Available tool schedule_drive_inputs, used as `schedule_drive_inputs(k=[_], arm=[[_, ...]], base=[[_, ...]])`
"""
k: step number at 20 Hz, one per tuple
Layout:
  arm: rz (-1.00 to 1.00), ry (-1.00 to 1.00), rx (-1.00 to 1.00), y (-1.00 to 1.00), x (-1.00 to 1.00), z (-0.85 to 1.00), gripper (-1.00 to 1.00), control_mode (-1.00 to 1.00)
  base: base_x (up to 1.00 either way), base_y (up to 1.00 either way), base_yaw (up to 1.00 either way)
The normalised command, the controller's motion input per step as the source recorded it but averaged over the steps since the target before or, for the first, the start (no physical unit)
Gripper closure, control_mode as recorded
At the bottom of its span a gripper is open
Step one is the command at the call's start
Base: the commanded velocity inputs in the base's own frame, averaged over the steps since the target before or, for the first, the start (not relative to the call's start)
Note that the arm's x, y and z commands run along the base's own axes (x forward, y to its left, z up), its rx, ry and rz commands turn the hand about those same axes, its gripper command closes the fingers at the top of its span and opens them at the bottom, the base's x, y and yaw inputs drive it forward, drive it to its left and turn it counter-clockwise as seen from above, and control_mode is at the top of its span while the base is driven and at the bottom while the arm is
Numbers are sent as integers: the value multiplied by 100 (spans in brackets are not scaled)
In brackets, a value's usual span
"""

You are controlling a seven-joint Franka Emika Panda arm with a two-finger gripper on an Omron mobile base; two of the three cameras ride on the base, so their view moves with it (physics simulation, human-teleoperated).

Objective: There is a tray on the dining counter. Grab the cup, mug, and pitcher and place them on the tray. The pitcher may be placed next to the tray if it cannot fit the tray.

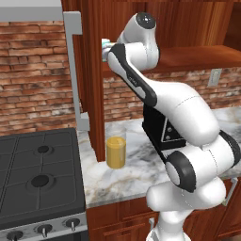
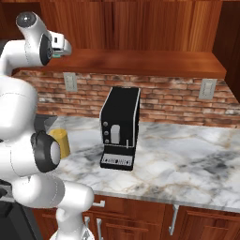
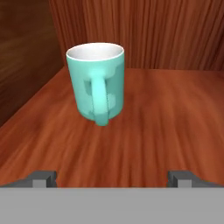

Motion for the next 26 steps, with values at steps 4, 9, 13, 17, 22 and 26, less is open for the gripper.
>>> schedule_drive_inputs(k=[4,9,13,17,22,26], arm=[[1,0,0,9,30,0,-100,-100],[3,0,0,8,28,0,-100,-100],[5,0,0,7,28,0,-100,-100],[6,0,0,0,25,0,-100,-100],[7,0,0,1,21,0,-100,-100],[5,0,0,6,18,0,-100,-100]], base=[[0,0,0],[0,0,0],[0,0,0],[0,0,0],[0,0,0],[0,0,0]])
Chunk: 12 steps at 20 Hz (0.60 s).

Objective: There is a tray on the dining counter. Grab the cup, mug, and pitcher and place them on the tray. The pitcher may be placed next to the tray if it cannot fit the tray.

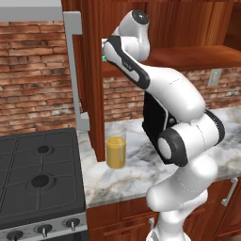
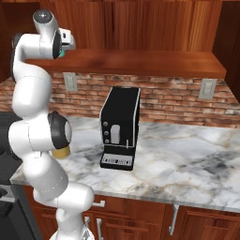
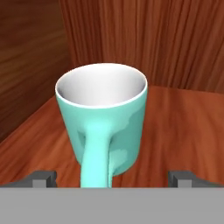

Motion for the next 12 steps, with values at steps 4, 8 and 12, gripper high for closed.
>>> schedule_drive_inputs(k=[4,8,12], arm=[[3,0,0,21,17,0,-100,-100],[2,0,0,25,10,0,-100,-100],[4,0,0,7,0,0,-100,-100]], base=[[0,0,0],[0,0,0],[0,0,0]])
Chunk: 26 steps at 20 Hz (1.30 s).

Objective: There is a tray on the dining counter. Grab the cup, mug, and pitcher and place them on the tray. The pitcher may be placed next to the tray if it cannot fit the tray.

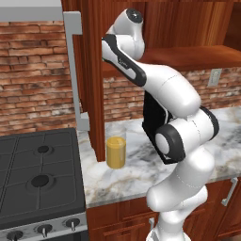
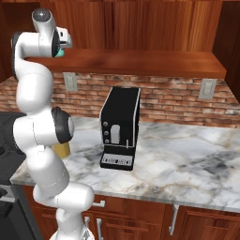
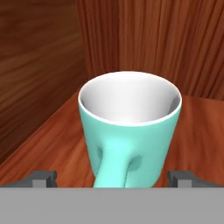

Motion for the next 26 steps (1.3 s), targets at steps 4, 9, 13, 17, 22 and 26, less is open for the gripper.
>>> schedule_drive_inputs(k=[4,9,13,17,22,26], arm=[[0,0,0,0,0,0,-100,-100],[0,0,0,0,0,0,-100,-100],[0,0,0,0,0,0,-100,-100],[0,0,0,0,0,0,100,-100],[0,0,0,0,0,0,100,-100],[0,0,0,0,0,0,100,-100]], base=[[0,0,0],[0,0,0],[0,0,0],[0,0,0],[0,0,0],[0,0,0]])
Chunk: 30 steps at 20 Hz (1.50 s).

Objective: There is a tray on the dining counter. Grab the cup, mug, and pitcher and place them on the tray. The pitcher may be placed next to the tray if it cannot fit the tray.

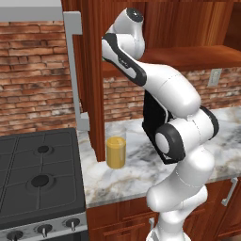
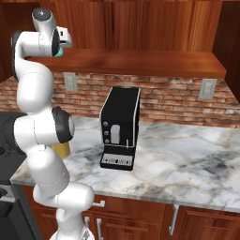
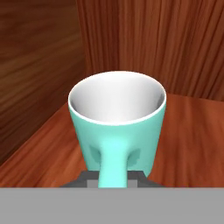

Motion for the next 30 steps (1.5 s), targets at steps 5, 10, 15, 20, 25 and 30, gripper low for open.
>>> schedule_drive_inputs(k=[5,10,15,20,25,30], arm=[[0,0,0,0,0,0,100,-100],[0,0,0,0,0,0,100,-100],[0,0,0,-1,0,0,100,-100],[0,-5,0,-7,-6,0,100,-100],[0,-8,0,-6,-11,0,100,-100],[0,-5,0,-7,-30,0,100,-100]], base=[[0,0,0],[0,0,0],[0,0,0],[0,0,0],[0,0,0],[0,0,0]])
